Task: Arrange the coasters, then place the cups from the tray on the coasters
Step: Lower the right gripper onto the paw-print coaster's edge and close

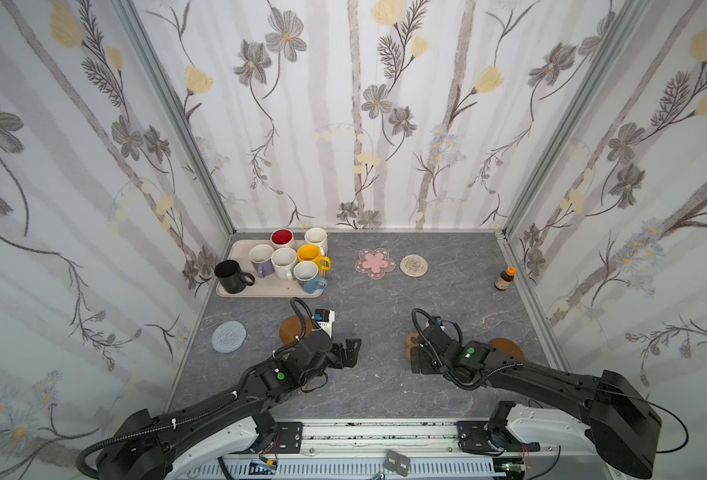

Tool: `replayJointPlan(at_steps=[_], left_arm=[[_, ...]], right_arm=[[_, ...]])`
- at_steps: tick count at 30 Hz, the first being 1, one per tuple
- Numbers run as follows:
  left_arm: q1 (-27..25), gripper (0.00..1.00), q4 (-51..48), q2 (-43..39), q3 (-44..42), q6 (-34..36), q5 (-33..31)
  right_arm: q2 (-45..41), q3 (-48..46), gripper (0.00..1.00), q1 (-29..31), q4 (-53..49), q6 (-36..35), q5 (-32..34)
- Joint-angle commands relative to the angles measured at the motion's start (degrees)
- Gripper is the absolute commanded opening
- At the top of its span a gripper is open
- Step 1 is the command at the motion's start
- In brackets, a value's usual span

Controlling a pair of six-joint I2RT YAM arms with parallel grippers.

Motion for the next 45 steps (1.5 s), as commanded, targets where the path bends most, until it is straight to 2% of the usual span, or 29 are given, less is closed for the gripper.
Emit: replayJointPlan(at_steps=[1, 22, 34, 35, 45], left_arm=[[0.02, 1.00, -0.60, -0.85, 0.00, -0.31, -1.18], [0.07, 1.00, -4.81, -0.89, 2.24, -0.22, -3.28], [0.05, 1.00, -5.85, -0.81, 2.84, 0.05, -4.43], [0.16, 1.00, -5.89, -0.83, 2.98, -0.03, -4.51], [0.20, 1.00, -7.21, -0.23, 4.28, 0.37, -4.43]], right_arm=[[0.46, -1.51, 0.98, 0.92, 2.45, 2.43, 1.12], [11.82, 1.66, 0.99, -0.95, 9.87, 1.11, 2.43], [20.33, 6.82, 0.99, -3.21, 12.54, -2.93, 2.06], [21.06, 7.26, 0.99, -5.17, 12.61, -3.31, 2.00], [27.11, 14.62, 0.98, -9.53, 12.30, -7.53, 2.12]])
